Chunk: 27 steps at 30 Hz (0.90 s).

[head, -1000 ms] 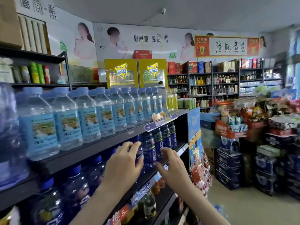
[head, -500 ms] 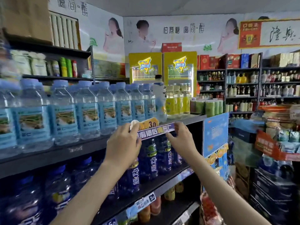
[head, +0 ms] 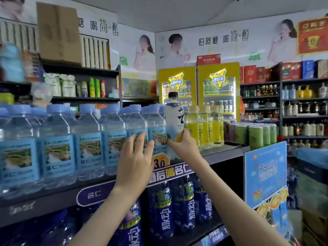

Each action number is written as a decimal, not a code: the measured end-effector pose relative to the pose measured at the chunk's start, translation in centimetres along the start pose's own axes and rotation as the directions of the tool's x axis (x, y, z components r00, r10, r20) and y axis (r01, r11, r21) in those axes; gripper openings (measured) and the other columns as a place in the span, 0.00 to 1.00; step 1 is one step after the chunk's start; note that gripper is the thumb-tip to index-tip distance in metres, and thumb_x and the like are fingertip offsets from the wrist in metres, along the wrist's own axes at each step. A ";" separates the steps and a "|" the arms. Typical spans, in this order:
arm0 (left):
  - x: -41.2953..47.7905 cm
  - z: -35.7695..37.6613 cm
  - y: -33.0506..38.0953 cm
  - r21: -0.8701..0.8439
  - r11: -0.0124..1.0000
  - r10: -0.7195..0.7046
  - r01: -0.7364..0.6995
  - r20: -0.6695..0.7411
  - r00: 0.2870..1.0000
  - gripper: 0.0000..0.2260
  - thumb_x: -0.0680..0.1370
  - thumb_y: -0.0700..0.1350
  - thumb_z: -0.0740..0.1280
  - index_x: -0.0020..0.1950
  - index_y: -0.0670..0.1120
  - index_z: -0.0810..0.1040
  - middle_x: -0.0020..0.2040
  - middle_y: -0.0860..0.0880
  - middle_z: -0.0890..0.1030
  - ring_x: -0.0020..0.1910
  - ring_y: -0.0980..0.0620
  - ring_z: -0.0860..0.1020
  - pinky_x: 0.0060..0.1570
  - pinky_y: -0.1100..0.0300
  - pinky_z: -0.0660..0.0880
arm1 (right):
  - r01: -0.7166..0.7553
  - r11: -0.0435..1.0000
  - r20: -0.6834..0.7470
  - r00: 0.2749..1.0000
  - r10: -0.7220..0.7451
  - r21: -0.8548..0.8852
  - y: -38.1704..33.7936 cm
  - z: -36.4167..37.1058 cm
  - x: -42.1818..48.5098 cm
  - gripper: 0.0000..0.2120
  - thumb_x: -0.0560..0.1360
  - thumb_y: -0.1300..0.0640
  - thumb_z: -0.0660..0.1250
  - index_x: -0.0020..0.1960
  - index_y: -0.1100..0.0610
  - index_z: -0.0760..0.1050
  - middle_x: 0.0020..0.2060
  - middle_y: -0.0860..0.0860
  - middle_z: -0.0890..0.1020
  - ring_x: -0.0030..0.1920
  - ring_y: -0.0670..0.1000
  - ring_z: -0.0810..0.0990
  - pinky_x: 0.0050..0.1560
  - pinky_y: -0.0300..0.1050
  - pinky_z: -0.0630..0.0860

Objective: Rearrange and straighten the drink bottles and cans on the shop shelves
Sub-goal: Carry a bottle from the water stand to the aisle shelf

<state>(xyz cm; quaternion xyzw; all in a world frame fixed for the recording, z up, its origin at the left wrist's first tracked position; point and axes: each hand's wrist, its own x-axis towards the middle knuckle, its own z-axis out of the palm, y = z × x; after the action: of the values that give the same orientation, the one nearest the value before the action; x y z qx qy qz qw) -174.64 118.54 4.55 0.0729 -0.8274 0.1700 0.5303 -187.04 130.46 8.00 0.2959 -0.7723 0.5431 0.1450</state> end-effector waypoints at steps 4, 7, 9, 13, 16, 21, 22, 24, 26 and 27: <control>0.0 0.1 0.7 0.047 0.997 -0.056 0.055 0.025 0.998 0.22 0.65 0.40 0.77 0.58 0.39 0.80 0.63 0.37 0.75 0.61 0.35 0.72 0.58 0.41 0.73 | 0.058 0.998 -0.006 0.998 -0.058 0.012 0.4 -0.9 0.0 0.18 0.71 0.52 0.74 0.51 0.57 0.67 0.42 0.49 0.76 0.39 0.47 0.76 0.31 0.37 0.72; -0.3 -0.9 2.2 -0.068 0.993 -0.096 0.097 0.009 0.995 0.25 0.68 0.44 0.76 0.63 0.42 0.77 0.63 0.39 0.75 0.63 0.41 0.68 0.59 0.44 0.75 | 0.111 0.987 -0.039 0.993 -0.107 0.115 0.1 -3.0 -1.5 0.19 0.70 0.52 0.75 0.53 0.57 0.69 0.42 0.46 0.76 0.36 0.41 0.74 0.26 0.30 0.68; -0.3 -2.5 4.0 -0.363 0.912 -0.184 0.191 0.055 0.981 0.28 0.73 0.47 0.73 0.71 0.51 0.68 0.63 0.50 0.74 0.63 0.55 0.68 0.58 0.57 0.74 | 0.163 0.960 -0.043 0.987 -0.157 0.229 -0.4 -5.0 -3.0 0.18 0.70 0.52 0.75 0.53 0.56 0.70 0.41 0.44 0.77 0.37 0.39 0.74 0.28 0.27 0.69; -0.5 -5.5 8.9 -0.719 0.587 -0.263 0.373 0.267 0.927 0.37 0.71 0.55 0.71 0.71 0.66 0.50 0.60 0.64 0.73 0.58 0.69 0.73 0.56 0.75 0.69 | 0.221 0.908 0.080 0.961 -0.265 0.355 -1.3 -8.4 -6.7 0.17 0.68 0.51 0.77 0.50 0.51 0.73 0.39 0.41 0.80 0.37 0.37 0.78 0.33 0.30 0.72; -2.1 -6.9 11.1 -0.732 0.492 -0.342 0.471 0.335 0.878 0.44 0.69 0.49 0.76 0.70 0.69 0.47 0.55 0.64 0.76 0.51 0.68 0.78 0.50 0.68 0.76 | 0.229 0.896 0.232 0.915 -0.332 0.380 -0.9 -8.9 -9.8 0.18 0.66 0.51 0.78 0.51 0.53 0.75 0.40 0.42 0.82 0.39 0.37 0.80 0.36 0.33 0.75; -11.4 -9.1 11.4 -0.679 0.264 -0.428 0.685 0.554 0.714 0.43 0.65 0.50 0.79 0.69 0.69 0.55 0.56 0.63 0.80 0.57 0.62 0.78 0.57 0.59 0.76 | 0.059 0.894 0.553 0.767 -0.325 0.443 3.0 -6.4 -15.2 0.19 0.69 0.56 0.76 0.56 0.48 0.73 0.48 0.41 0.83 0.45 0.36 0.80 0.43 0.34 0.76; -14.1 -9.7 11.6 -0.638 0.237 -0.446 0.733 0.599 0.666 0.43 0.64 0.53 0.80 0.70 0.68 0.57 0.58 0.63 0.79 0.60 0.60 0.77 0.60 0.54 0.75 | -0.002 0.894 0.615 0.727 -0.307 0.448 4.0 -5.4 -16.7 0.19 0.70 0.57 0.75 0.57 0.48 0.73 0.50 0.42 0.83 0.46 0.37 0.81 0.44 0.34 0.76; -19.2 -10.8 12.0 -0.569 0.195 -0.477 0.799 0.656 0.585 0.42 0.62 0.55 0.79 0.70 0.65 0.61 0.63 0.60 0.77 0.65 0.56 0.74 0.65 0.47 0.71 | -0.104 0.901 0.723 0.638 -0.264 0.421 5.7 -3.2 -20.0 0.22 0.69 0.57 0.76 0.59 0.49 0.72 0.51 0.44 0.83 0.42 0.38 0.81 0.39 0.32 0.76; -23.9 -12.2 11.9 -0.500 0.126 -0.521 0.857 0.702 0.486 0.41 0.62 0.51 0.79 0.71 0.61 0.63 0.65 0.57 0.77 0.66 0.53 0.74 0.66 0.45 0.69 | -0.179 0.904 0.793 0.565 -0.229 0.389 6.8 -0.7 -23.4 0.24 0.66 0.57 0.77 0.60 0.51 0.72 0.51 0.46 0.83 0.44 0.40 0.82 0.41 0.36 0.78; -25.7 -13.2 11.7 -0.466 0.090 -0.533 0.880 0.724 0.438 0.42 0.63 0.50 0.78 0.72 0.60 0.62 0.66 0.56 0.76 0.66 0.54 0.73 0.67 0.46 0.69 | -0.192 0.907 0.813 0.539 -0.222 0.375 7.0 0.6 -25.0 0.24 0.66 0.58 0.77 0.59 0.52 0.73 0.51 0.45 0.83 0.47 0.41 0.82 0.46 0.37 0.78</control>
<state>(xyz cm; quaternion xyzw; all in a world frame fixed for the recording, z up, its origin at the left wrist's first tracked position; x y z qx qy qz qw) -155.95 132.65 -15.98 0.2510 -0.7327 -0.5341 0.3389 -171.72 139.08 -11.17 0.5506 -0.6064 0.4849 -0.3065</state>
